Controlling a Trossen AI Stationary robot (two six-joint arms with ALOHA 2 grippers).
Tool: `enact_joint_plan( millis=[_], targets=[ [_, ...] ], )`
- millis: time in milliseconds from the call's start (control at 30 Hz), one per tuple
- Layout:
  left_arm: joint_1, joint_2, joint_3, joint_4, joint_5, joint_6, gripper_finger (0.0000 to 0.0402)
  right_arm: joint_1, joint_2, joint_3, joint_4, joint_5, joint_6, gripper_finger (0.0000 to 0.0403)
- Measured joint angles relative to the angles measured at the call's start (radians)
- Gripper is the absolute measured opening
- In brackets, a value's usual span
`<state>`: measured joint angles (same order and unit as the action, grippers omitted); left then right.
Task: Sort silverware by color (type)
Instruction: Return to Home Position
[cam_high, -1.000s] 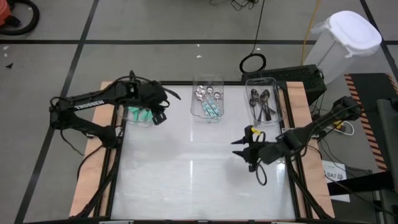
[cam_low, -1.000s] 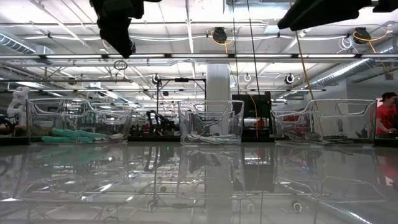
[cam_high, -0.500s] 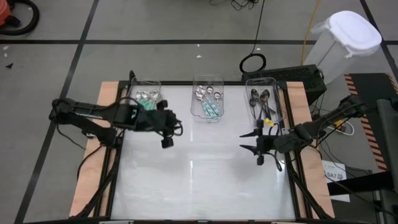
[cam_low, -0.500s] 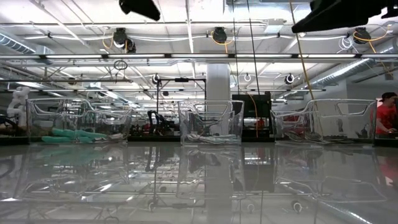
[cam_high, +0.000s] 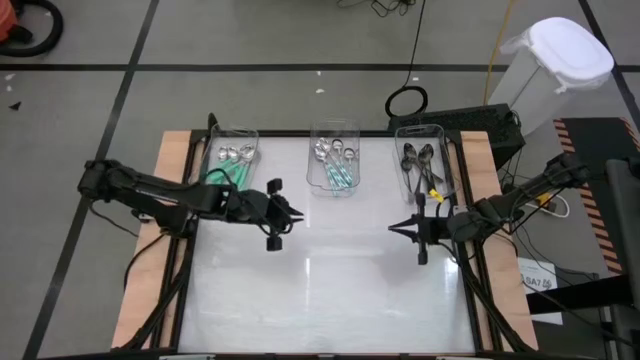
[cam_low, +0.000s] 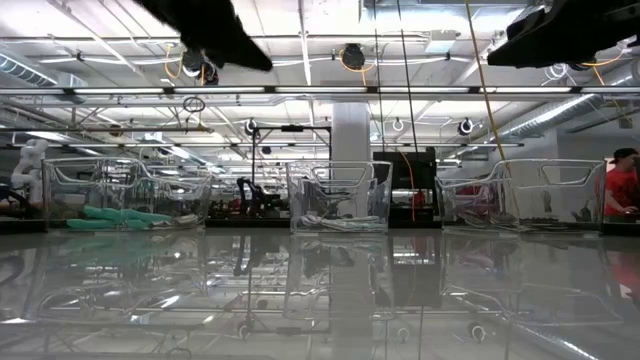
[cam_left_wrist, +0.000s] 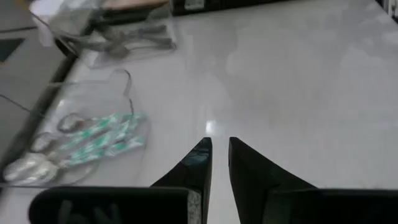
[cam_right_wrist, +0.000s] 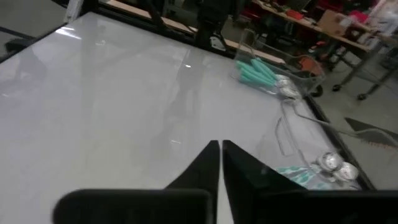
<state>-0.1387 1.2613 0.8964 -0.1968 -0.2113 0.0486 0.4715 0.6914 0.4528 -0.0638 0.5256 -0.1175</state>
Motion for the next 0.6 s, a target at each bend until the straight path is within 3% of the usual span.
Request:
enact_joint_plan(
  millis=[367, 600],
  targets=[
    [0.125, -0.011, -0.261, 0.314, 0.155, 0.01, 0.0055, 0.0, -0.057, -0.12, 0.106, -0.007, -0.02, 0.0003],
    [0.181, -0.044, -0.316, 0.38, 0.232, 0.028, 0.0055, -0.021, -0.102, -0.165, 0.158, -0.069, -0.03, 0.0002]
  ],
)
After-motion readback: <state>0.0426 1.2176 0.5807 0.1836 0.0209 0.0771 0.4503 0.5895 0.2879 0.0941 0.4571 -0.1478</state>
